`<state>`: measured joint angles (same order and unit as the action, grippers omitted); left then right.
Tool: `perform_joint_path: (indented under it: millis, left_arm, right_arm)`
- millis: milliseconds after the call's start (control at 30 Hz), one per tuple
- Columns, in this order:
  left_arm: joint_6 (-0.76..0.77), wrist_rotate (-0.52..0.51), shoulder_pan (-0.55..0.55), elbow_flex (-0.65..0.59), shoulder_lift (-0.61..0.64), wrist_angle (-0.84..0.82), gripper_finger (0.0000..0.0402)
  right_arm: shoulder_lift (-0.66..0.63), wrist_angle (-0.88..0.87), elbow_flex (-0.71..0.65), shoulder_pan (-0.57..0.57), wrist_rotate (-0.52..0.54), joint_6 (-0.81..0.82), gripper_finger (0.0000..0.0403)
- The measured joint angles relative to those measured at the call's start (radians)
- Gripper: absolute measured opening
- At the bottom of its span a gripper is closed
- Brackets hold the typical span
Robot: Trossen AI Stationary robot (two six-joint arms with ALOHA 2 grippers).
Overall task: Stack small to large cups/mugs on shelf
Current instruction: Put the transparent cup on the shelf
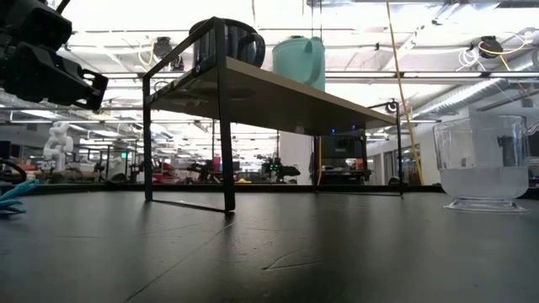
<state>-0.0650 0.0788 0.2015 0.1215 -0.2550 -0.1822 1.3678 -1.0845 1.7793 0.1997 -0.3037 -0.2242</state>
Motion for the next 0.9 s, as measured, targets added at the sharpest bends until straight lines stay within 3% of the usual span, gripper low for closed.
perform_joint_path:
  millis: [433, 900]
  left_arm:
    - [0.016, 0.0, 0.0, 0.0, 0.0, 0.0, 0.0026]
    - [0.016, 0.0, 0.0, 0.0, 0.0, 0.007, 0.0026]
  right_arm:
    - [-0.264, 0.239, -0.32, 0.0, -0.016, 0.051, 0.0139]
    - [-0.292, 0.242, -0.345, -0.001, -0.017, 0.051, 0.0139]
